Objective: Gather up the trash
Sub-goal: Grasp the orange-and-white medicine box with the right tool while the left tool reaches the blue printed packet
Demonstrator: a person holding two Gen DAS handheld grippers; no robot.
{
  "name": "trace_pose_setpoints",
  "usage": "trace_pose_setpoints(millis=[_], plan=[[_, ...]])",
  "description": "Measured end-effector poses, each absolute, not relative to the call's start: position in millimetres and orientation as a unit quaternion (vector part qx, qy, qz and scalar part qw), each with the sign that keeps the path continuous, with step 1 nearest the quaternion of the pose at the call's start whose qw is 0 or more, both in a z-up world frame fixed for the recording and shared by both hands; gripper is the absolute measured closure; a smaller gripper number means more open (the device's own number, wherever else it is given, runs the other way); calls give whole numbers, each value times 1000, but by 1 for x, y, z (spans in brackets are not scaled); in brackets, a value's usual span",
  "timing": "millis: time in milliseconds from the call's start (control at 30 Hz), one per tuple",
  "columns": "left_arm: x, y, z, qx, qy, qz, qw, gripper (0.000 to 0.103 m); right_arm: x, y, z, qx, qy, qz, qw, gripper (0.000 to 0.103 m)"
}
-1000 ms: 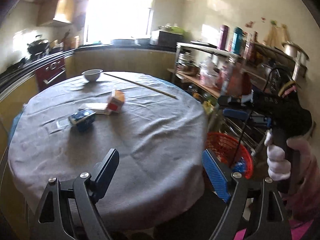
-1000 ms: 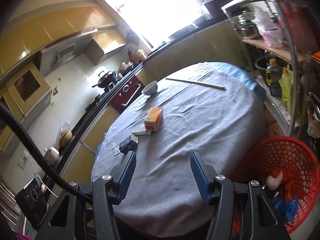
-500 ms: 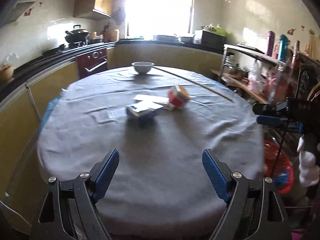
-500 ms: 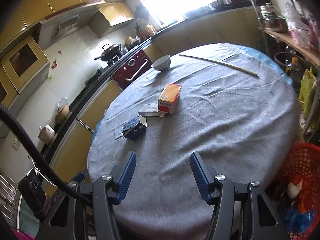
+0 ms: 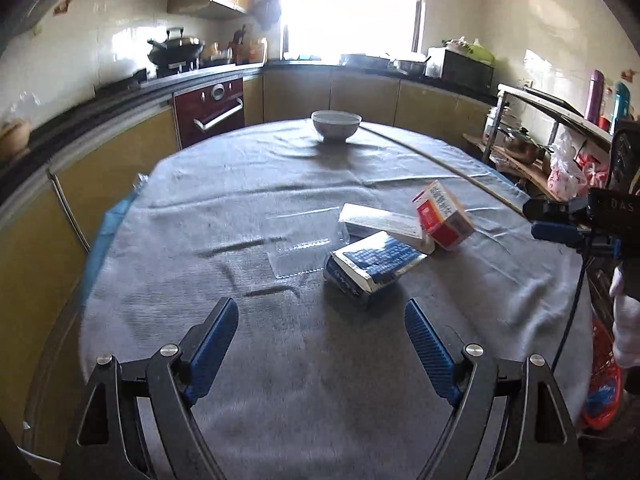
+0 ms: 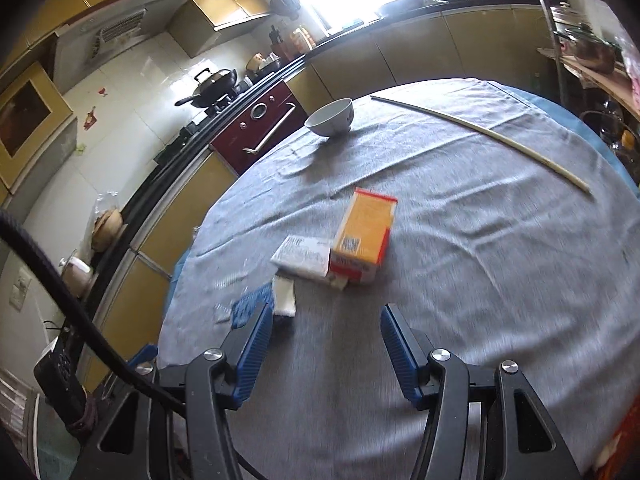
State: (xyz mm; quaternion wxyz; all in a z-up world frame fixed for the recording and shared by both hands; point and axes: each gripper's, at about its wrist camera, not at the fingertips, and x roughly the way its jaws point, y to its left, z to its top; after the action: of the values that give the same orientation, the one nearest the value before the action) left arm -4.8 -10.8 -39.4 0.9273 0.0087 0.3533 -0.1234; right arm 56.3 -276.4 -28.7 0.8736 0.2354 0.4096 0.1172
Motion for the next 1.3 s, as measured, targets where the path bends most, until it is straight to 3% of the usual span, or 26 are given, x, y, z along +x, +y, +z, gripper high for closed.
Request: trace_pose_setpoints(millis=[667, 900, 1300], plan=[[25, 7, -45, -23, 366, -147, 919, 18, 170, -258, -78, 227, 476, 36, 849, 43], [48, -19, -44, -32, 367, -188, 911, 18, 163, -262, -80, 213, 457, 54, 862, 64], [76, -55, -65, -55, 394, -236, 887, 18, 151, -282, -80, 223, 467, 62, 853, 63]])
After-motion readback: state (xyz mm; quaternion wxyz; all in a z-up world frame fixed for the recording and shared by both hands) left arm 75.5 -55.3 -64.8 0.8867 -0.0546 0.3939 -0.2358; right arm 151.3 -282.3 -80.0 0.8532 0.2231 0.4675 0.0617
